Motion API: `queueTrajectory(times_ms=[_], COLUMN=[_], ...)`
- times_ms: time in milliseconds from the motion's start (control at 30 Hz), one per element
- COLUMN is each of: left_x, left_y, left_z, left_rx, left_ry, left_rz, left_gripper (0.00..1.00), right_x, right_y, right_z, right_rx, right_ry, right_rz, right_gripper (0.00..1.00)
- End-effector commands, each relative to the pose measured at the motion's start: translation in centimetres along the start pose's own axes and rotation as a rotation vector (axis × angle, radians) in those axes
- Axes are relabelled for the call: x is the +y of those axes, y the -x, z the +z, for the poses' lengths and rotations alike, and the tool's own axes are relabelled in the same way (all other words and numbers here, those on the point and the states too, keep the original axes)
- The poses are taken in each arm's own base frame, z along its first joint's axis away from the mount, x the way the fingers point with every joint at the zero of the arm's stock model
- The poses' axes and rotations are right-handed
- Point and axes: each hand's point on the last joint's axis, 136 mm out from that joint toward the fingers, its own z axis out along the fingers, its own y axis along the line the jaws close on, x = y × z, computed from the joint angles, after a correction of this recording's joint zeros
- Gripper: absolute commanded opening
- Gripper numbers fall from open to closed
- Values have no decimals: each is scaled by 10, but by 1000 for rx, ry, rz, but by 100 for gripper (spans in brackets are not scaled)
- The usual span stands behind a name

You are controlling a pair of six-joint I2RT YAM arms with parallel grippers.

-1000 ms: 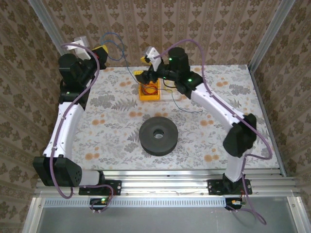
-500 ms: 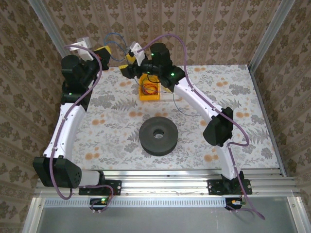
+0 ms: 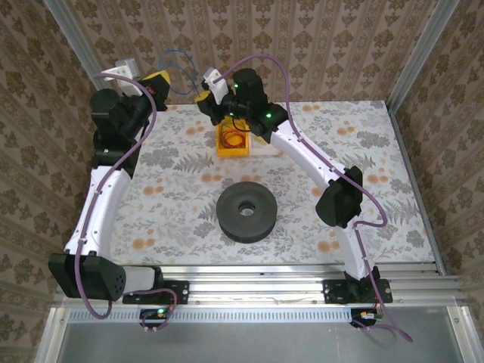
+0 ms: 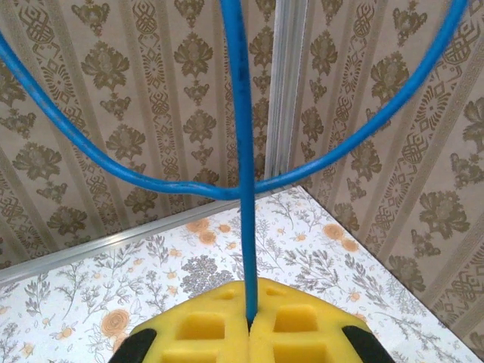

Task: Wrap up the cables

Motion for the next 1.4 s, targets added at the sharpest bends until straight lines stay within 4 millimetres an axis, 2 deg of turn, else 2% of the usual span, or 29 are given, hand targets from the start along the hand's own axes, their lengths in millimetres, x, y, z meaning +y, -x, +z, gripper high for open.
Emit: queueTrajectory(times_ms=[0, 133, 167, 267, 333, 400, 500, 633, 833, 1000, 1167, 1367], left_x=[-9, -9, -8, -9, -8, -7, -7, -11, -8, -8, -22, -40], left_y=[7, 1, 1, -1, -1, -2, -7, -24, -43, -42, -38, -36], left_z=[-8, -8, -9, -12, -16, -20, -29, -40, -47, -44, -34, -28], left_rx=[-25, -12, -9, -4, -6, -6, -3, 15, 14, -42, -83, -106], left_ry=[-17, -22, -23, -31, -28, -23, -30, -71, -91, -113, -176, -243], left_rz=[39, 43, 46, 52, 59, 65, 82, 110, 126, 118, 134, 153], left_gripper=[0, 0, 4, 35, 52, 61, 69, 82, 86, 86, 86, 85], right_x=[1, 1, 1, 1, 0, 0, -1, -2, -1, 5, 9, 9], right_y=[12, 19, 20, 23, 26, 28, 33, 43, 59, 68, 72, 67], right_z=[-8, -16, -17, -21, -23, -24, -27, -34, -46, -52, -53, -49], right_rx=[-6, -11, -11, -13, -18, -22, -34, -60, -100, -122, -135, -126], right_ry=[-15, -20, -17, -6, -2, 2, 5, 30, 79, 117, 140, 150], right_rz=[-51, -82, -85, -88, -83, -75, -61, -19, 39, 61, 80, 95], right_gripper=[0, 0, 0, 0, 0, 0, 0, 0, 0, 0, 0, 0])
